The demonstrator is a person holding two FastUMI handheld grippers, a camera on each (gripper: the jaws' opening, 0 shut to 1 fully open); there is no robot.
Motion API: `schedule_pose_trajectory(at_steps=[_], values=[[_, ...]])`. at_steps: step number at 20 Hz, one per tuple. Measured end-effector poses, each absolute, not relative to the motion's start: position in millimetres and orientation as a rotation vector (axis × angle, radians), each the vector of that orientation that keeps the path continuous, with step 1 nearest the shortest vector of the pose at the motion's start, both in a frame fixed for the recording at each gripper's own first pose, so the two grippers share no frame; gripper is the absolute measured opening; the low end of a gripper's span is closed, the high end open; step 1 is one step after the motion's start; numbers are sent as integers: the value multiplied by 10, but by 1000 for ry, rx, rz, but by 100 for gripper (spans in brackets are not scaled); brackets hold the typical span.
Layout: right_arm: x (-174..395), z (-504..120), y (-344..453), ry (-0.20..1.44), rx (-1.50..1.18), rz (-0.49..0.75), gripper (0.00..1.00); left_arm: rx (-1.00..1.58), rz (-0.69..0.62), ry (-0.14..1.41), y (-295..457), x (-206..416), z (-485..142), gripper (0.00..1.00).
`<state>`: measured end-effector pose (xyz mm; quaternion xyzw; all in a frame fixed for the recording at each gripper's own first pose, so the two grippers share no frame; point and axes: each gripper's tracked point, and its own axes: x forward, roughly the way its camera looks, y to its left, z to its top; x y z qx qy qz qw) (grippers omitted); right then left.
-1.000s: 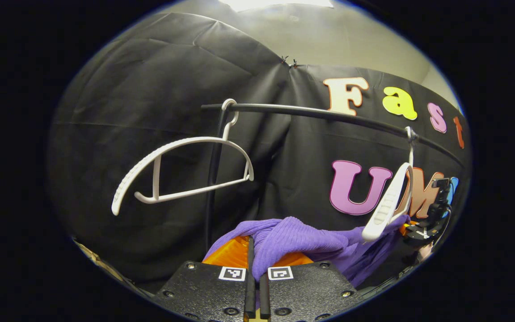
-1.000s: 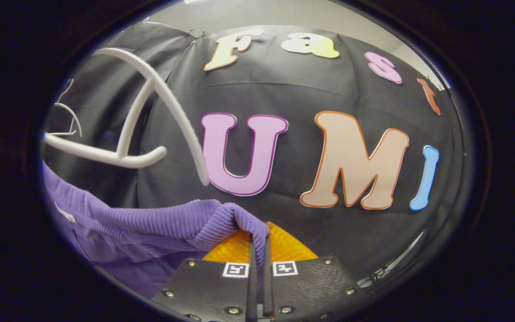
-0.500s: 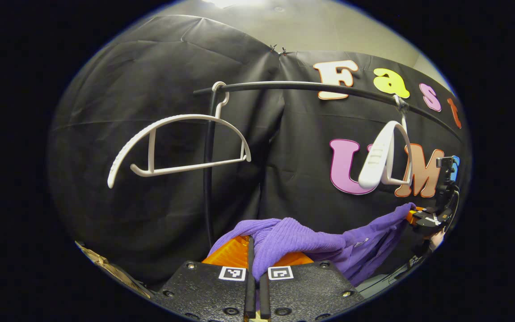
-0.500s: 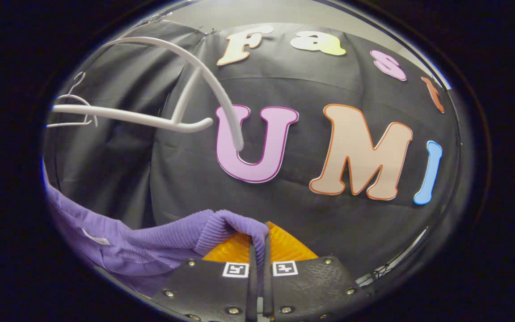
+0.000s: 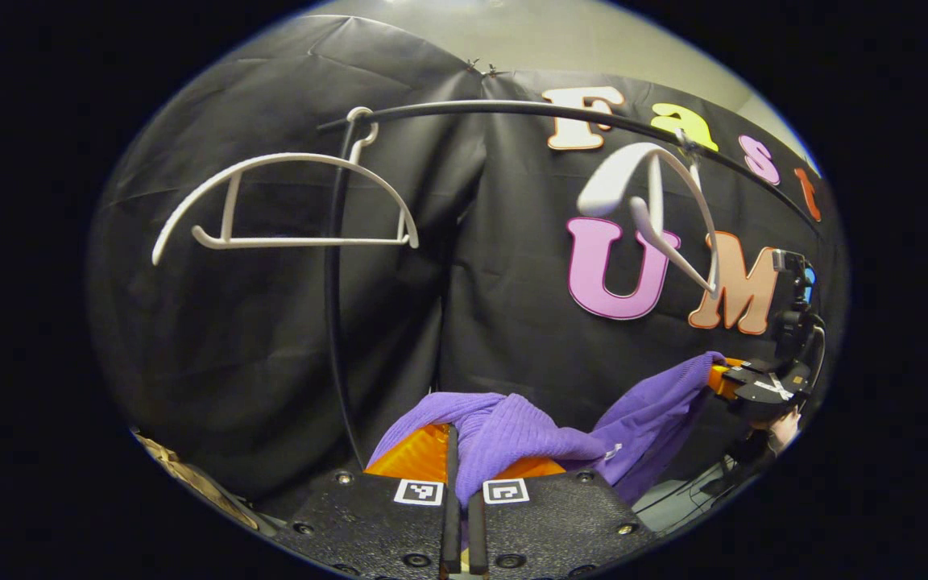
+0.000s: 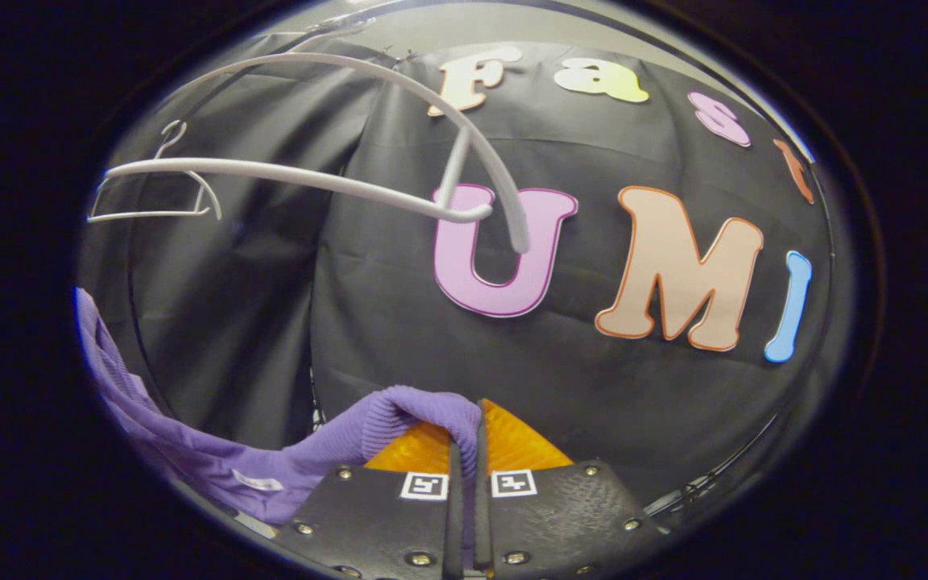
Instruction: Grasp the clothes on the hanger with both hands and then place them into the laundry hamper below.
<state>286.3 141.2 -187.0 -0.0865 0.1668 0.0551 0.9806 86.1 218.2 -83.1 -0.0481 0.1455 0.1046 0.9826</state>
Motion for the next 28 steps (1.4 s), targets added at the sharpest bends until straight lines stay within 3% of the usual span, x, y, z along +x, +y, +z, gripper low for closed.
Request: schedule_pose_trajectory(at_steps=[1,14,16,17,18,26,28], values=[[2801,-1847,1498,336,-171,127,5,-89,194,296,2123,879,-858,6],[2207,-1912,2357,386,-152,363,5,-106,-9,369,1365,1178,-1366,4],[2143,-1930,2431,394,-146,379,10,-97,-35,381,1276,1227,-1428,4],[2114,-1952,2471,398,-141,388,0,-91,-47,385,1264,1254,-1443,5],[2091,-1966,2503,403,-137,394,5,-84,-57,392,1249,1265,-1478,4],[1931,-2387,2542,512,-119,422,1,-49,-108,490,1030,1442,-1924,4],[1857,-2532,2494,546,-115,413,6,-30,-120,515,990,1463,-2007,4]])
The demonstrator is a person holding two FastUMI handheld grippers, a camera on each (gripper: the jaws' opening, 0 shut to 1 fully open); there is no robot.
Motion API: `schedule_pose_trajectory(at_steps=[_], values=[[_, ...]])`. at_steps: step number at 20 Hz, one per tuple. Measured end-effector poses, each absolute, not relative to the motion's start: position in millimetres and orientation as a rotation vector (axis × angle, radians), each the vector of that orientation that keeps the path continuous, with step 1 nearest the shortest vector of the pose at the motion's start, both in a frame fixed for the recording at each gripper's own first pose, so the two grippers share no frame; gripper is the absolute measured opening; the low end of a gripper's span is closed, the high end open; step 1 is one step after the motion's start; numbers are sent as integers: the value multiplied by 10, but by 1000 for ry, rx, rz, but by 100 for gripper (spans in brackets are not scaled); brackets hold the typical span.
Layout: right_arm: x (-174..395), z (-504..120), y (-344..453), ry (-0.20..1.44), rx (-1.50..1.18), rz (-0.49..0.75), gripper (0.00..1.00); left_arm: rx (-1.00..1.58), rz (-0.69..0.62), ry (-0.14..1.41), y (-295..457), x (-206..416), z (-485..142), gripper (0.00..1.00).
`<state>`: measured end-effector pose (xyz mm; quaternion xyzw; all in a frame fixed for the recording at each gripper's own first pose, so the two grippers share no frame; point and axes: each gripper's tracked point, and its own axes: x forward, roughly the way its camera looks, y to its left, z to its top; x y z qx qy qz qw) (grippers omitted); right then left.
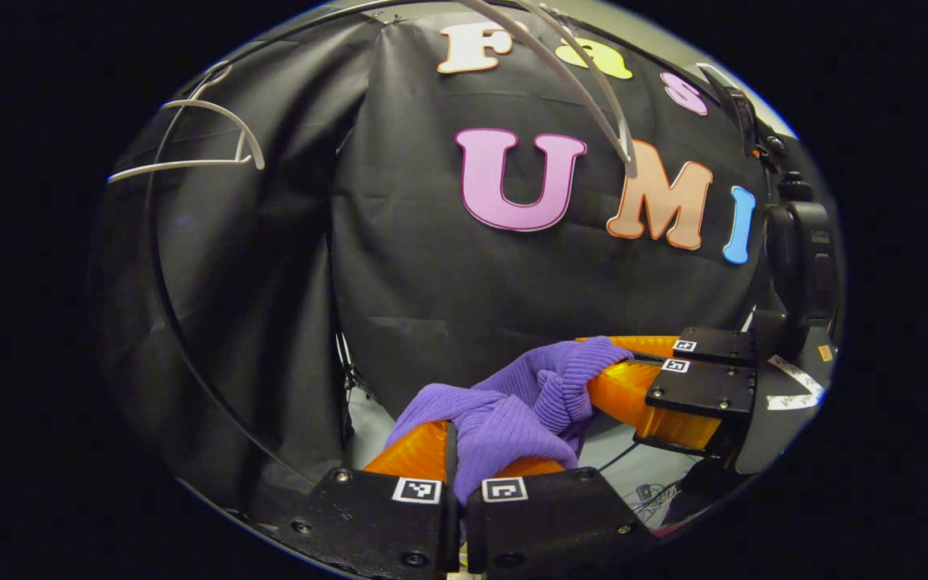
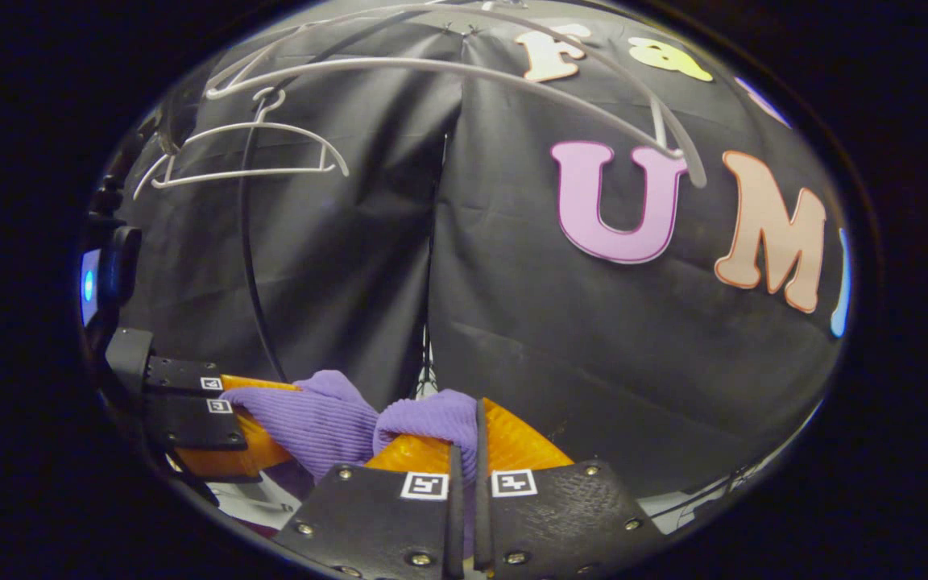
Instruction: Grasp the clothes on the hanger with both hands and then place them into the laundry hamper below.
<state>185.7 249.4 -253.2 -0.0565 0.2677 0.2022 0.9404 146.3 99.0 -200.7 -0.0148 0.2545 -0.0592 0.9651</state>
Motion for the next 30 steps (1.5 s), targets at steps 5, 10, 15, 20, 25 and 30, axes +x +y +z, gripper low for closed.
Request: schedule_pose_trajectory(at_steps=[5,10,15,20,25,30], values=[[1738,-2885,2413,647,-133,407,6,11,-158,598,839,1541,-2207,4],[1609,-3186,2345,757,-121,389,6,-13,-169,705,810,1495,-2305,8],[1499,-3361,2291,834,-115,367,7,-29,-163,761,812,1480,-2343,13],[1386,-3508,2191,903,-90,349,10,-22,-182,768,721,1494,-2345,28],[1365,-3520,2150,918,-57,331,11,-21,-220,748,595,1551,-2303,35],[1454,-3406,2121,887,-61,325,11,-34,-223,746,588,1518,-2300,35]])
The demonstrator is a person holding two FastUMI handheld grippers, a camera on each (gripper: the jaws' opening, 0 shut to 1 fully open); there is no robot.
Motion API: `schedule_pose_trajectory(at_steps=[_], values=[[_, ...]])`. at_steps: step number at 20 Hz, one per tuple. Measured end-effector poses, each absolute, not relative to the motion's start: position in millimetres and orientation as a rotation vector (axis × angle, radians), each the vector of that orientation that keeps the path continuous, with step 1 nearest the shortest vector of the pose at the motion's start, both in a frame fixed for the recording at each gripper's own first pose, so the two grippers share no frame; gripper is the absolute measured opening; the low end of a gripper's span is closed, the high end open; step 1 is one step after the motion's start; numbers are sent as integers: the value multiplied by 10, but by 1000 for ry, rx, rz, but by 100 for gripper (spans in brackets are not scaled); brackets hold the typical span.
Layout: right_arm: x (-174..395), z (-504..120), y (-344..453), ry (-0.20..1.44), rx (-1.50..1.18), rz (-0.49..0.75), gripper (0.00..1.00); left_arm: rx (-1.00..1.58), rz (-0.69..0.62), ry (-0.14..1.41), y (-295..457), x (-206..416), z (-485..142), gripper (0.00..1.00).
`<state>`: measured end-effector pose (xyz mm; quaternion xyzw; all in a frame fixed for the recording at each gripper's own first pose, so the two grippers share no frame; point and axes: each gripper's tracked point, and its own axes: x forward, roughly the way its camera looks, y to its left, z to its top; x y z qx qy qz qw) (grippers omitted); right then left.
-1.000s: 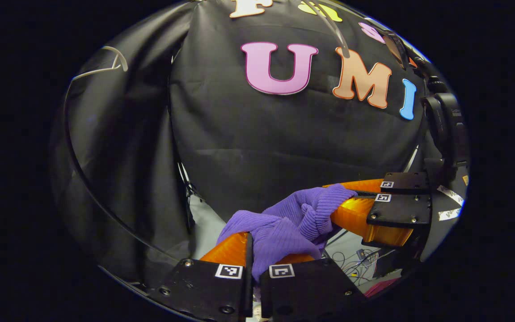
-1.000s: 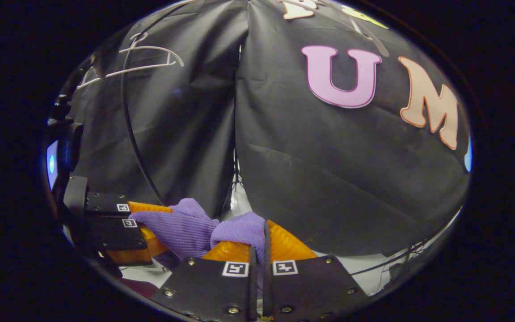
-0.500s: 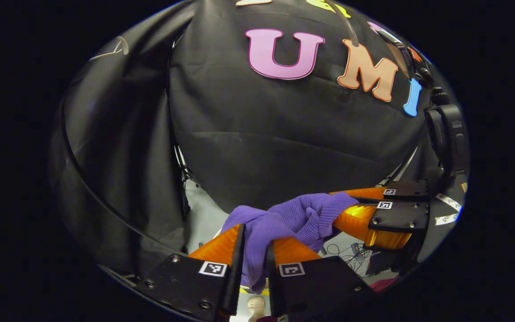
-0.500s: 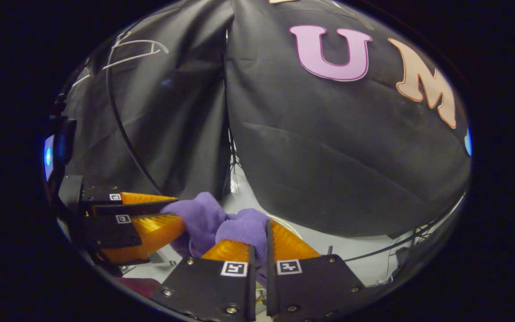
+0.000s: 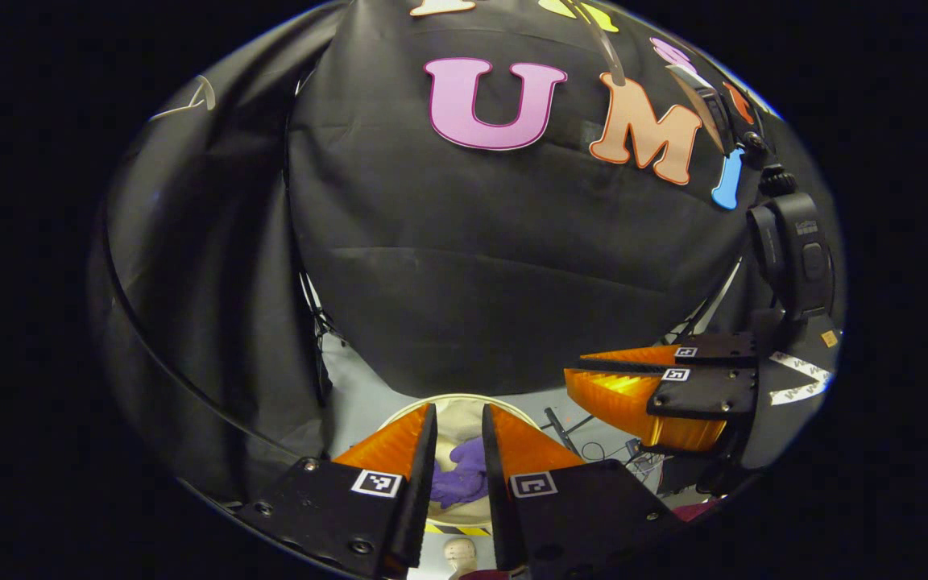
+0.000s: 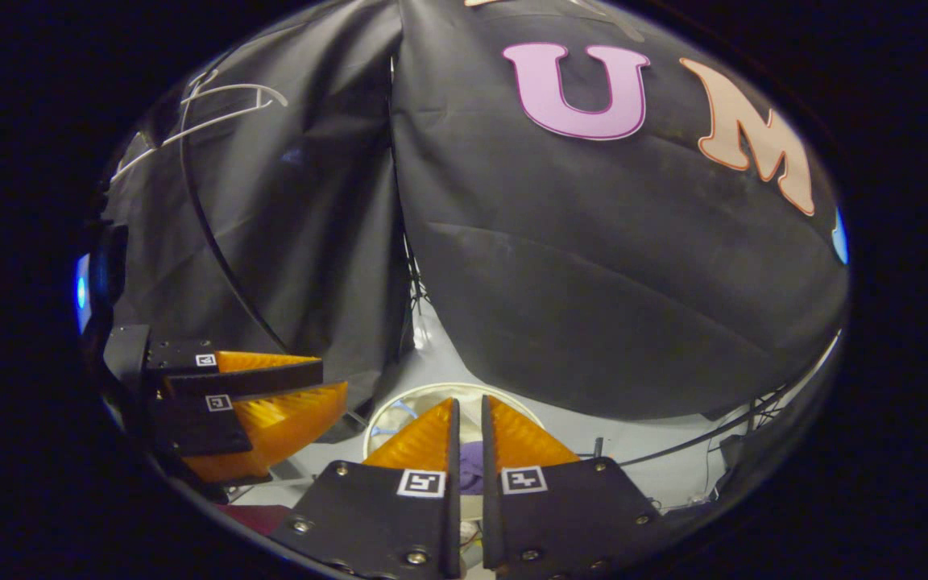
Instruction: Grasp the clothes on the hanger with both hands and then place them into the laundry hamper below.
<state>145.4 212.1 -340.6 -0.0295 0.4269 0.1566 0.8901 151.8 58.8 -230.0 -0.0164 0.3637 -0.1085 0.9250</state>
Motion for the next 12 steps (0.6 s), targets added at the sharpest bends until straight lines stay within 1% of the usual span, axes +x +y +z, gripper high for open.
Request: schedule_pose_trajectory(at_steps=[12], values=[[1455,-3377,2107,868,-55,302,11,-43,-222,736,662,1481,-2217,35]])
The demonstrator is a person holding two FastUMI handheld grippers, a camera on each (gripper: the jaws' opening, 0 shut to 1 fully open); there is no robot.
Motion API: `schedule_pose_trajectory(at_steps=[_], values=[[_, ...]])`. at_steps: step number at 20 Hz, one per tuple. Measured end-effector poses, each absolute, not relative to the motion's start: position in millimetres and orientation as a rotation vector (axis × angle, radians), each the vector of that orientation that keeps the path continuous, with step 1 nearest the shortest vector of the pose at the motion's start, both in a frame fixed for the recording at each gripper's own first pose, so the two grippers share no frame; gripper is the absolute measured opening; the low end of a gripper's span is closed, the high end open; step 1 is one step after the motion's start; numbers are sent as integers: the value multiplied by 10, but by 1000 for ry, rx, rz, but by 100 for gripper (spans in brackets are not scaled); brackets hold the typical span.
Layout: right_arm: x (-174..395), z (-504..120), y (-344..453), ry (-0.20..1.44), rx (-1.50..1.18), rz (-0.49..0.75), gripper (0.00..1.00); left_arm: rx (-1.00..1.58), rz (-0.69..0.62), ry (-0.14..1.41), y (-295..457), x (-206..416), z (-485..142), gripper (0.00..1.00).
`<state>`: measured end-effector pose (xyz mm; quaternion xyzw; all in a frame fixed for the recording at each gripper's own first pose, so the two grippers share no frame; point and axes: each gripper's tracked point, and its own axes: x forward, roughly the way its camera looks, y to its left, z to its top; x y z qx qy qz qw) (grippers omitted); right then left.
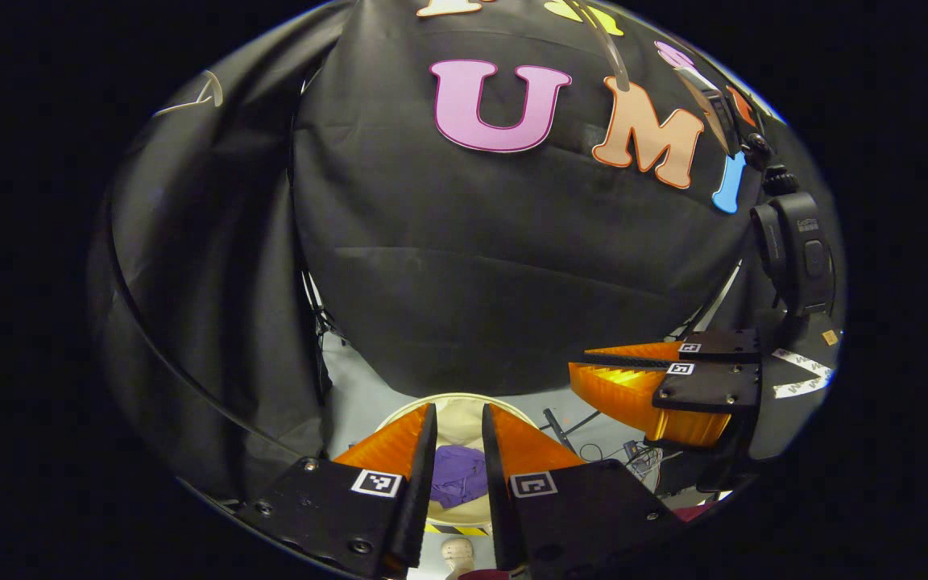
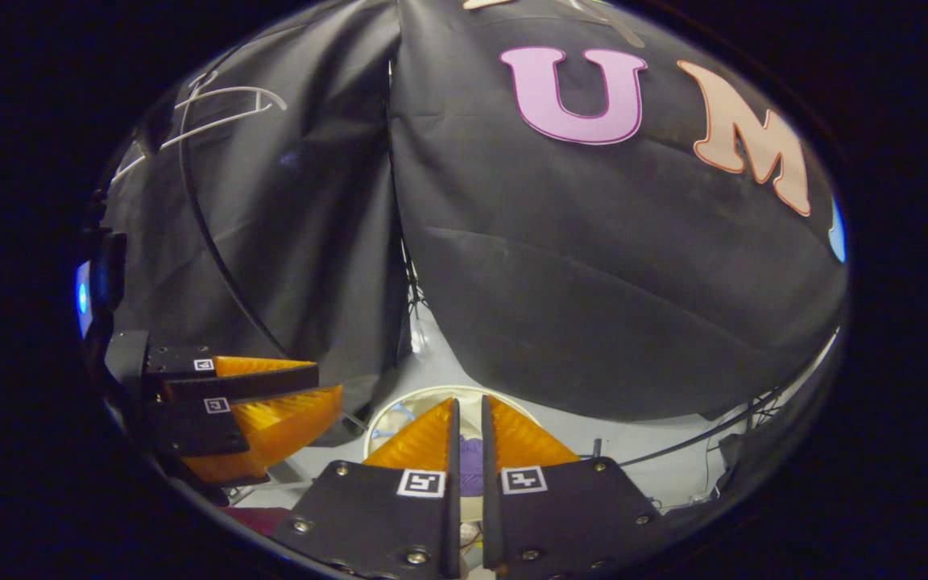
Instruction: Grasp the clothes on the hanger with both hands and then place them into the laundry hamper below.
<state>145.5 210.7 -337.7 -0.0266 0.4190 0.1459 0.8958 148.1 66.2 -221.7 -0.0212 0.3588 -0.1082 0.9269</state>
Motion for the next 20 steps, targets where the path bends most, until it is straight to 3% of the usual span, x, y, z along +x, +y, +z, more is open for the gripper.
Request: schedule_pose_trajectory(at_steps=[9,20], values=[[1425,-2894,1960,745,-73,216,11,-39,-269,594,656,1437,-1622,35],[1169,-1821,1813,518,-76,50,11,-53,-411,411,461,1154,-600,35]])
